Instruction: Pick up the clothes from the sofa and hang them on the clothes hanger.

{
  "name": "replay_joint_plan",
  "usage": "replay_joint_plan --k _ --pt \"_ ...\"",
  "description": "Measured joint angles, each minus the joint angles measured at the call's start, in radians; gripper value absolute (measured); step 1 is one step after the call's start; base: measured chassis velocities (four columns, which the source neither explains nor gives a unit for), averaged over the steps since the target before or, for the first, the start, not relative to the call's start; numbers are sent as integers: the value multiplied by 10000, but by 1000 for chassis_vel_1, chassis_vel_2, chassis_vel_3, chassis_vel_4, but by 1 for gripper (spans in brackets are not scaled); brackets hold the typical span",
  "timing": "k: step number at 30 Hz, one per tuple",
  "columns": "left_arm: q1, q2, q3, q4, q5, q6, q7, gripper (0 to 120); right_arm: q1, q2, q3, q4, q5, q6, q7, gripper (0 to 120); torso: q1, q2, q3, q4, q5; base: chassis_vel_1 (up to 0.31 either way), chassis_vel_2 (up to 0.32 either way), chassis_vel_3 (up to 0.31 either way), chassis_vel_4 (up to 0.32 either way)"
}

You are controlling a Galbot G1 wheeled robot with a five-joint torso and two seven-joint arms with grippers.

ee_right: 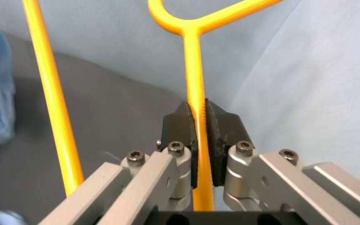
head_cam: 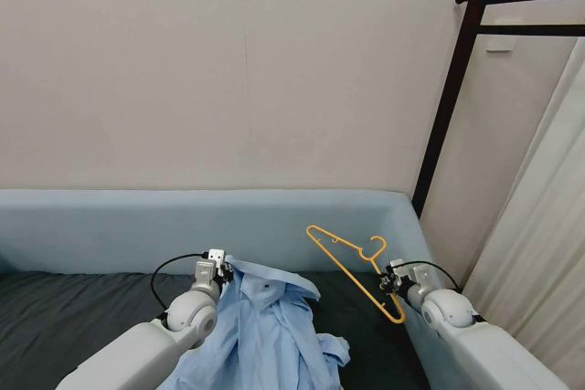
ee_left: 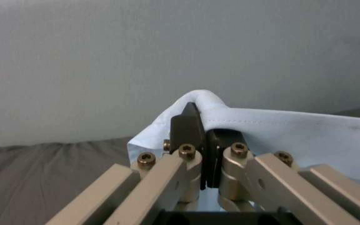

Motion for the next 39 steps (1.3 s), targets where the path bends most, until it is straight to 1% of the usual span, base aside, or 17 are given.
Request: replay_joint_plan --k 4,5,7,8,10,11,14,15,17,18,21,23,26,28,29,33,39 --pt "81 139 -103 -360 -47 86 -154 0 -1400 -440 275 1056 -2004 1202 400 4 0 0 0 9 3 0 0 0 0" --pt "81 139 -103 -360 -47 86 -154 0 -1400 -440 275 1056 -2004 1202 400 4 0 0 0 9 3 0 0 0 0" --pt "81 194 -99 -500 -93 158 -209 0 -2223 -527 568 1478 -3201 1935 650 4 0 0 0 4 2 0 0 0 0" --pt "96 242 -96 -580 -102 177 -219 0 -2467 -513 645 1580 -3688 2227 773 4 0 0 -1 -1 1 0 0 0 0" --pt "228 359 -191 -751 -112 203 -241 0 -2813 -377 717 1717 -4616 2737 1008 4 0 0 0 -2 1 0 0 0 0" --pt "228 359 -191 -751 -112 203 -241 0 -2813 -377 717 1717 -4616 2737 1008 4 0 0 0 -2 1 0 0 0 0" --pt "479 565 -500 -1042 -188 317 -403 0 -3178 -138 713 2028 -5928 3418 1097 4 0 0 -1 11 1 0 0 0 0" --pt "479 565 -500 -1042 -188 317 -403 0 -3178 -138 713 2028 -5928 3418 1097 4 0 0 -1 11 1 0 0 0 0" --pt "514 620 -551 -1154 -232 384 -498 0 -3384 -58 711 2242 -6358 3478 1102 4 0 0 0 11 -1 0 0 0 0" --pt "519 659 -554 -1291 -262 472 -644 0 -3601 54 690 2411 -6867 3572 1193 4 0 0 0 10 -2 0 0 0 0" --pt "519 680 -528 -1544 -370 642 -885 0 -3800 228 574 2610 -7303 3668 1324 4 0 0 0 5 0 0 0 0 0" --pt "499 690 -392 -1816 -570 842 -1112 0 -3957 391 398 2798 -7698 3706 1366 4 0 0 0 5 -1 0 0 0 0" --pt "402 662 -200 -1933 -666 952 -1245 0 -4038 544 143 2919 -7875 3658 1495 4 0 0 0 8 0 0 0 0 0" --pt "271 574 -29 -2007 -767 1037 -1358 0 -4048 776 -73 2974 -7887 3329 1685 4 0 0 1 4 -1 0 0 0 0" --pt "271 574 -29 -2007 -767 1037 -1358 0 -4048 776 -73 2974 -7887 3329 1685 4 0 0 1 4 -1 0 0 0 0" --pt "260 512 24 -2230 -902 1215 -1740 0 -3750 1344 -324 2870 -7811 2236 2068 4 0 0 1 7 1 0 0 0 0" --pt "257 492 122 -2450 -1230 1371 -2055 0 -3544 1674 -545 2754 -7690 1746 2638 4 0 0 1 7 -1 0 0 0 0"
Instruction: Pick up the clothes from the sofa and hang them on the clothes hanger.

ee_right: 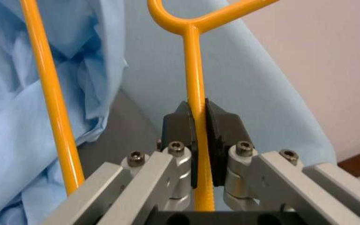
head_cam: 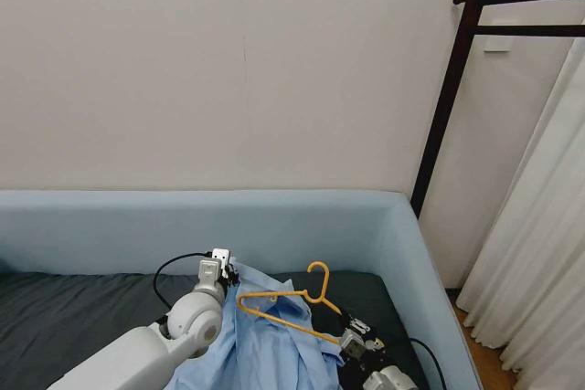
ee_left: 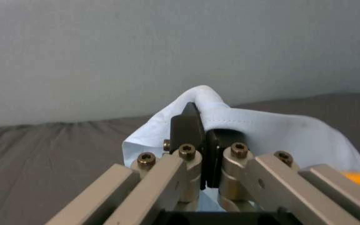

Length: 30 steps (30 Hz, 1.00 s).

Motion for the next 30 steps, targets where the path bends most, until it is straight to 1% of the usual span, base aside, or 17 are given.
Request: replay_joint_plan --k 2,5,10,13,16,19,20,24,25,27,29,30 --pt "-95 -53 83 -79 -148 56 -157 0 73 168 -201 -6 106 -137 134 4 0 0 0 -1 1 0 0 0 0" --pt "-198 -163 106 -64 -387 108 -352 0 -29 226 -438 263 235 -216 47 4 1 0 0 -2 1 0 0 0 0" --pt "-264 -248 134 -35 -589 150 -478 0 26 376 -561 165 215 -381 345 4 1 0 0 -3 1 0 0 0 0" --pt "-277 -262 196 -116 -729 160 -520 0 197 485 -550 111 816 -1169 561 4 1 -1 0 -2 1 0 0 0 0" --pt "-279 -313 228 -168 -870 161 -546 0 310 568 -514 -62 915 -1373 786 4 2 -1 0 -1 1 0 0 0 0" --pt "-308 -649 365 -103 -885 140 -634 0 539 758 -462 -503 948 -1481 1293 4 1 0 0 0 2 0 0 0 0" --pt "-308 -649 365 -103 -885 140 -634 0 539 758 -462 -503 948 -1481 1293 4 1 0 0 0 2 0 0 0 0" --pt "-605 -1464 700 241 -877 100 -835 0 717 930 -481 -710 882 -1312 1720 4 1 -1 1 -2 2 0 0 0 0" --pt "-605 -1464 700 241 -877 100 -835 0 717 930 -481 -710 882 -1312 1720 4 1 -1 1 -2 2 0 0 0 0" --pt "-828 -1781 803 472 -850 77 -900 0 695 943 -488 -670 659 -1064 1743 4 2 -1 1 -4 3 0 0 0 0" --pt "-995 -1967 834 632 -842 55 -966 0 603 939 -482 -665 334 -654 1742 4 1 -1 1 -4 3 0 0 0 0" --pt "-995 -1967 834 632 -842 55 -966 0 603 939 -482 -665 334 -654 1742 4 1 -1 1 -4 3 0 0 0 0"
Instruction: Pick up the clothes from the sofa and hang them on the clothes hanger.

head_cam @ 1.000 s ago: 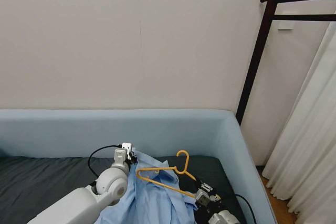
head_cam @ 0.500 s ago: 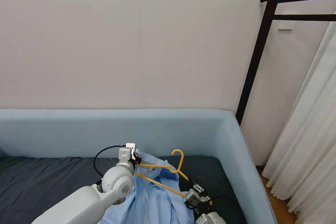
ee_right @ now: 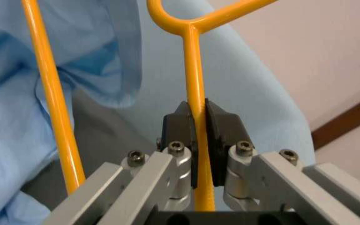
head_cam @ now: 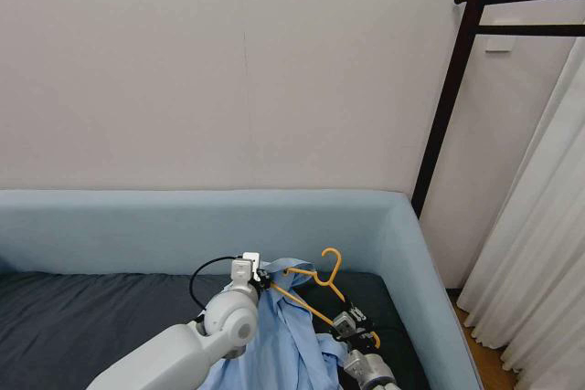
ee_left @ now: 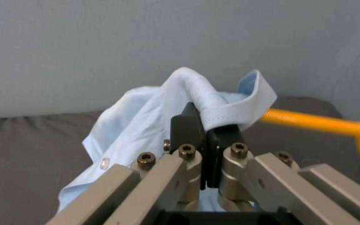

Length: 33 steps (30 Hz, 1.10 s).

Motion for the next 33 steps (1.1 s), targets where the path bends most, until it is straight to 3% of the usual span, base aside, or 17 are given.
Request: replay_joint_plan --k 6,17,26,33 --pt "-296 -239 13 328 22 -35 -117 0 -241 -103 69 131 -781 853 -34 4 0 0 0 2 0 0 0 0 0" --pt "-245 -676 272 -370 100 -227 -164 0 386 110 7 -837 -435 99 121 4 0 0 0 1 0 0 0 0 0" --pt "5 -380 490 -1209 64 -226 -242 0 1009 129 103 -1408 247 -67 81 4 0 0 0 3 0 0 0 0 0" --pt "377 -508 499 -1380 284 -300 -335 0 1203 -154 195 -1185 -1232 627 64 4 0 0 -1 3 -2 0 0 0 0"
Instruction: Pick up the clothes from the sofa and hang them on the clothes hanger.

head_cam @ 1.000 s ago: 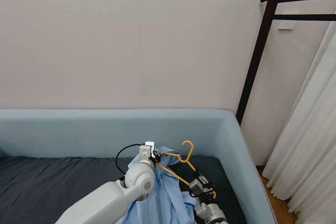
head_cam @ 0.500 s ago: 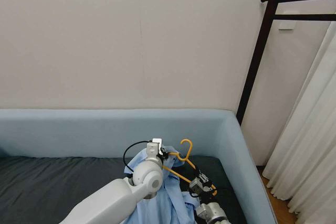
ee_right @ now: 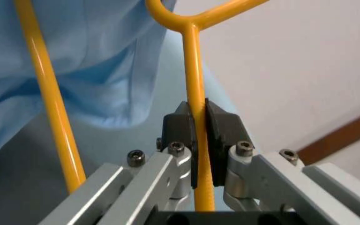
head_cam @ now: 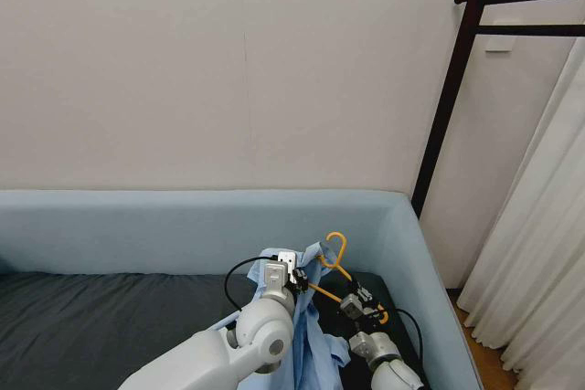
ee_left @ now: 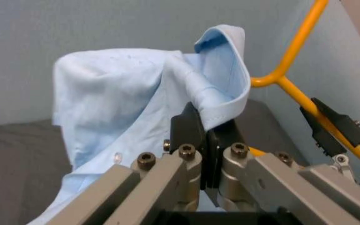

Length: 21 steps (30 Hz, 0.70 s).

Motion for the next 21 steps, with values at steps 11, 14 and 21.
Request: replay_joint_plan --k 11,14,21 --pt "-638 -799 -44 481 102 -241 -47 0 59 -14 41 -55 -1135 415 237 4 0 0 0 -3 2 0 0 0 0" --pt "-545 -622 82 131 48 -232 -61 0 182 -87 56 -54 -849 360 261 4 0 0 0 -3 2 0 0 0 0" --pt "-121 -504 61 -90 115 -205 -135 0 306 -290 31 261 -724 971 3 4 0 1 0 1 0 0 0 0 0"
